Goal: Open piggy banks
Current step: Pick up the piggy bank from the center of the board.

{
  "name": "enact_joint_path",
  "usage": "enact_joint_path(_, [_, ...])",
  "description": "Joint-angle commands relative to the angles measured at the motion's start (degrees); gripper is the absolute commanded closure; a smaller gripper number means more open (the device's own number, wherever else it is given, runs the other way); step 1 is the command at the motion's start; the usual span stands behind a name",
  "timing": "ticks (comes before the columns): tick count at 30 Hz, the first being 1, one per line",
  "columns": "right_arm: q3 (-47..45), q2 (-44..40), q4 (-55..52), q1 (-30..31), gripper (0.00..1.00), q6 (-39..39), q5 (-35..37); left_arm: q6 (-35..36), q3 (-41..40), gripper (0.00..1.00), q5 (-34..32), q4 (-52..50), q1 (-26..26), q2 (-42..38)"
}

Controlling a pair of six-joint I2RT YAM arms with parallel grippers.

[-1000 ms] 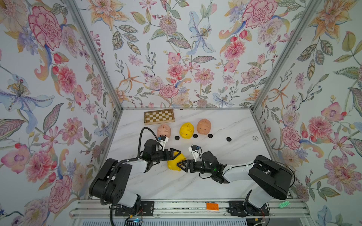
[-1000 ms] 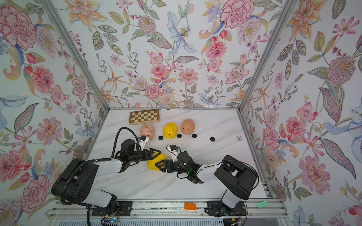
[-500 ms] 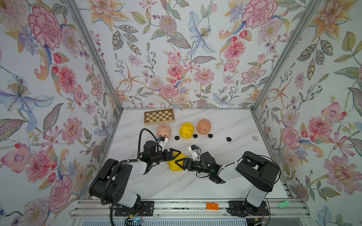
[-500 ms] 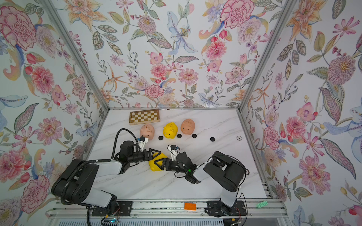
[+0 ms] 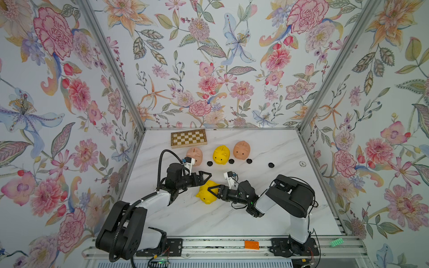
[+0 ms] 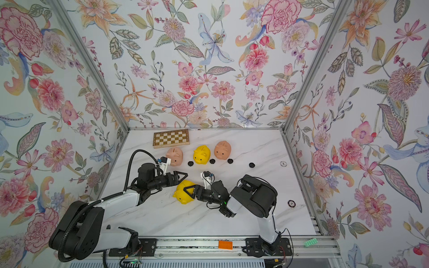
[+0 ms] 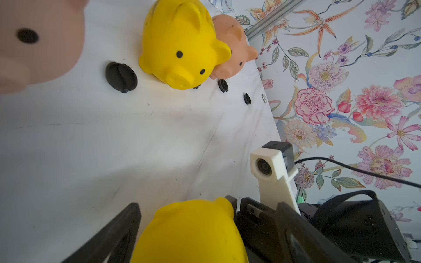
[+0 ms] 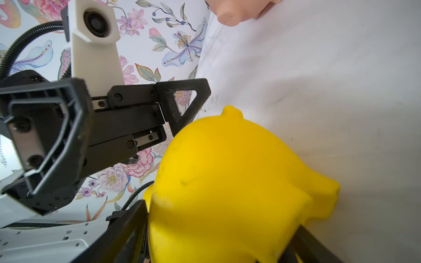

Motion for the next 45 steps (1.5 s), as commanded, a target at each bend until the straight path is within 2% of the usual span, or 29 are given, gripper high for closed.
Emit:
enact_joint_path(1, [0.24, 3.51, 3.11, -0.92, 0.17, 2.52, -1.59, 1.71, 1.17, 0.04, -3.51, -5.64, 1.44, -1.69])
enact_joint_path(9, [1.38, 5.15, 2.8, -1.69, 0.19, 2.85, -3.15, 0.86, -3.2, 0.04, -3.55, -7.38, 2.28, -6.21])
enact_joint_path(14, [1.88, 5.95, 2.27, -2.0, 0.19, 3.04, -3.05, -0.86, -8.55, 0.04, -6.0, -5.43, 2.53, -9.86])
enact_joint_path(22, [2.17, 6.15, 0.84, -1.85, 0.2, 3.41, -2.57, -11.85, -19.32, 0.02, -9.13, 6.19, 3.21, -16.88])
enact_joint_path(31, [3.14, 6.27, -0.77, -0.87, 0.21, 4.03, -0.86, -21.3, -27.96, 0.01, -9.15, 21.09, 3.26, -22.1])
enact_joint_path(38, [3.48, 7.22, 0.03, -0.51, 0.21, 4.81, -0.04, -22.82, -30.72, 0.01, -9.04, 23.05, 3.22, -24.87])
enact_joint_path(45, [4.42, 8.04, -0.27, 0.25, 0.22, 5.08, 0.29, -24.33, -30.07, 0.02, -7.64, 18.92, 3.26, -23.2])
